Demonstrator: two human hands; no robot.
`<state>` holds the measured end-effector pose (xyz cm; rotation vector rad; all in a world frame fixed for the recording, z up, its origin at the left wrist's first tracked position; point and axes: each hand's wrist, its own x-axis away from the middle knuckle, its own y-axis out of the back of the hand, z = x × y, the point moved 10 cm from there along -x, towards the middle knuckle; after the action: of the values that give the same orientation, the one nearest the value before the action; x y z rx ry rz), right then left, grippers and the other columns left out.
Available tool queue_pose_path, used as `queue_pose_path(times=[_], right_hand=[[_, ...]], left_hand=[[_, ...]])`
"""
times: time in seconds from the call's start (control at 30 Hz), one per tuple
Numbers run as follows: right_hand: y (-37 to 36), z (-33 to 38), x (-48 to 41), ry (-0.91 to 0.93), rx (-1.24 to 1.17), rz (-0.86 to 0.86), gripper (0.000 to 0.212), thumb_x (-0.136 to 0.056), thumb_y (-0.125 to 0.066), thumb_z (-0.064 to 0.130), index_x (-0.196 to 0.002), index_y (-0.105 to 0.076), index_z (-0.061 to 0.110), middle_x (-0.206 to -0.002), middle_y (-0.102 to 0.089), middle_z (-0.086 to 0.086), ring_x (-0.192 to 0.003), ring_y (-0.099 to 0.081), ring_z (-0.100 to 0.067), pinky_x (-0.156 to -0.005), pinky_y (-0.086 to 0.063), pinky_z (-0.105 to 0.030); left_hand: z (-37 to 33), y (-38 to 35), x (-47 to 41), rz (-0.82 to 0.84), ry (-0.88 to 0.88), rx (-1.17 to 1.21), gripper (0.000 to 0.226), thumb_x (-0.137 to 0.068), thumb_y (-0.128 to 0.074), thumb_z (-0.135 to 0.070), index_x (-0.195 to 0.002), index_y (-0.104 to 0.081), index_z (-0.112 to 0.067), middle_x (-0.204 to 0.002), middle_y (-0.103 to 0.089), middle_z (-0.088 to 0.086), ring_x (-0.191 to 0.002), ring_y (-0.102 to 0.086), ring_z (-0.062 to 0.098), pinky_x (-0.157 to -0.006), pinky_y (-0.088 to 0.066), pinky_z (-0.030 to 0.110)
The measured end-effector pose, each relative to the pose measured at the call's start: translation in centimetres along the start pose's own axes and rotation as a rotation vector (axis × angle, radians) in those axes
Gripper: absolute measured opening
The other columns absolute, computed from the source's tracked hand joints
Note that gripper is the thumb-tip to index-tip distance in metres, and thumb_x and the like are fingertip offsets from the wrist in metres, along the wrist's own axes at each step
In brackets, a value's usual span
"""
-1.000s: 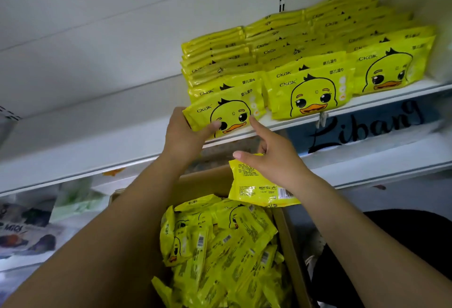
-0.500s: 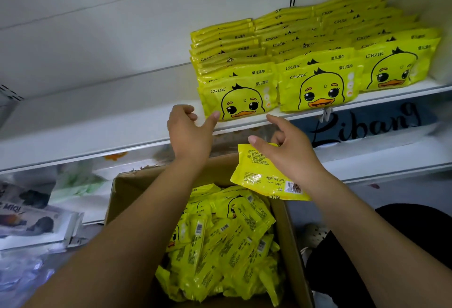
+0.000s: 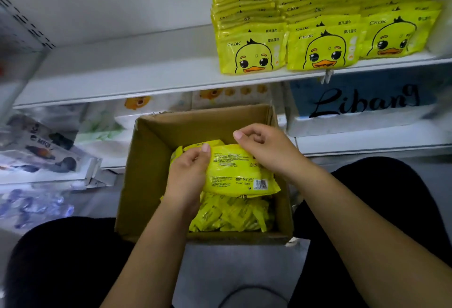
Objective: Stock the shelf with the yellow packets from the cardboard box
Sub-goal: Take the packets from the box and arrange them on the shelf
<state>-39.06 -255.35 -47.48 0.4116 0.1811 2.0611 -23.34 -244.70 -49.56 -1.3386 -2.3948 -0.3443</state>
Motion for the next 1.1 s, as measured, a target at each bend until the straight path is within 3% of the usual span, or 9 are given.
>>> queue_pose_path(times=[0.1, 0.23, 0.33, 0.43, 0.63, 0.73, 0.83, 0.97, 1.1], right_hand=[[-0.9, -1.5, 1.4, -0.113, 0.011, 0.072, 0.04, -0.09, -0.061, 0.06, -0.105, -0.072, 0.025, -0.103, -0.071, 0.004, -0.094, -0.064, -0.009, -0.077, -0.048, -0.02], [-3.4, -2.3, 3.4, -0.272, -0.243, 0.158, 0.063, -0.065, -0.073, 0.075, -0.1, -0.075, 0.023, -0.113, -0.074, -0.003, -0.112, -0.065, -0.023, -0.1, -0.047, -0.049], [-3.5, -1.6, 3.8, -0.256, -0.336, 0.029, 0.035, -0.087, -0.073, 0.046, -0.104, -0.073, 0.015, -0.109, -0.072, -0.013, -0.095, -0.063, -0.02, -0.084, -0.045, -0.037], [-3.6, -0.4, 4.2, -0.167, -0.274, -0.071, 0.028, -0.091, -0.071, 0.037, -0.101, -0.074, 0.011, -0.097, -0.071, -0.012, -0.082, -0.059, -0.015, -0.07, -0.045, -0.027], [-4.8, 2.1, 4.1, -0.078, -0.281, -0.171, 0.022, -0.089, -0.075, 0.033, -0.092, -0.077, 0.012, -0.095, -0.077, -0.011, -0.094, -0.071, -0.027, -0.093, -0.054, -0.047], [-5.3, 2.0, 3.8, -0.073, -0.259, -0.187, 0.019, -0.091, -0.072, 0.036, -0.091, -0.077, 0.018, -0.094, -0.077, -0.007, -0.089, -0.069, -0.019, -0.086, -0.055, -0.039], [-6.9, 0.4, 3.3, -0.174, -0.363, 0.006, 0.024, -0.094, -0.066, 0.038, -0.107, -0.074, 0.019, -0.103, -0.077, -0.003, -0.095, -0.072, -0.017, -0.083, -0.058, -0.037], [-7.6, -0.1, 2.9, -0.182, -0.314, 0.14, 0.018, -0.096, -0.065, 0.024, -0.101, -0.069, 0.007, -0.098, -0.072, -0.011, -0.07, -0.07, -0.015, -0.058, -0.057, -0.024], [-6.3, 0.2, 1.7, -0.134, -0.382, -0.019, 0.009, -0.097, -0.064, 0.013, -0.09, -0.067, 0.008, -0.089, -0.071, -0.008, -0.068, -0.064, -0.016, -0.057, -0.056, -0.02]], left_hand=[[0.1, 2.4, 2.3, -0.06, -0.016, 0.074, 0.028, -0.104, -0.058, -0.032, -0.103, -0.073, -0.007, -0.1, -0.078, 0.017, -0.091, -0.075, 0.028, -0.08, -0.062, 0.042], [-0.2, 5.3, 4.4, -0.169, -0.069, 0.11, 0.026, -0.104, -0.059, -0.03, -0.096, -0.075, -0.011, -0.094, -0.079, 0.012, -0.087, -0.074, 0.025, -0.086, -0.062, 0.048], [0.3, 7.3, 5.8, -0.258, -0.085, 0.189, 0.032, -0.104, -0.06, -0.028, -0.081, -0.081, -0.019, -0.091, -0.079, 0.01, -0.086, -0.072, 0.025, -0.089, -0.061, 0.052], [0.7, 8.7, 7.1, -0.307, -0.107, 0.315, 0.031, -0.104, -0.059, -0.02, -0.082, -0.081, -0.017, -0.084, -0.079, 0.005, -0.079, -0.075, 0.018, -0.074, -0.063, 0.035], [0.8, 10.6, 7.2, -0.38, -0.098, 0.53, 0.015, -0.103, -0.059, -0.01, -0.099, -0.072, -0.006, -0.08, -0.079, -0.003, -0.073, -0.075, 0.009, -0.064, -0.061, 0.025], [0.7, 11.3, 6.8, -0.386, -0.086, 0.537, 0.016, -0.103, -0.061, -0.015, -0.101, -0.074, -0.007, -0.086, -0.079, 0.001, -0.079, -0.075, 0.016, -0.073, -0.064, 0.033], [0.4, 12.2, 6.2, -0.391, -0.109, 0.583, 0.022, -0.105, -0.057, -0.02, -0.099, -0.075, -0.009, -0.088, -0.078, 0.008, -0.079, -0.074, 0.021, -0.07, -0.064, 0.038], [0.3, 12.5, 5.1, -0.323, -0.044, 0.629, 0.026, -0.109, -0.049, -0.025, -0.102, -0.07, -0.01, -0.081, -0.079, 0.004, -0.07, -0.076, 0.016, -0.054, -0.06, 0.03], [2.2, 10.6, 4.1, -0.043, 0.136, 0.41, 0.025, -0.107, -0.051, -0.031, -0.127, -0.063, -0.021, -0.114, -0.077, 0.004, -0.096, -0.077, 0.021, -0.065, -0.063, 0.035]])
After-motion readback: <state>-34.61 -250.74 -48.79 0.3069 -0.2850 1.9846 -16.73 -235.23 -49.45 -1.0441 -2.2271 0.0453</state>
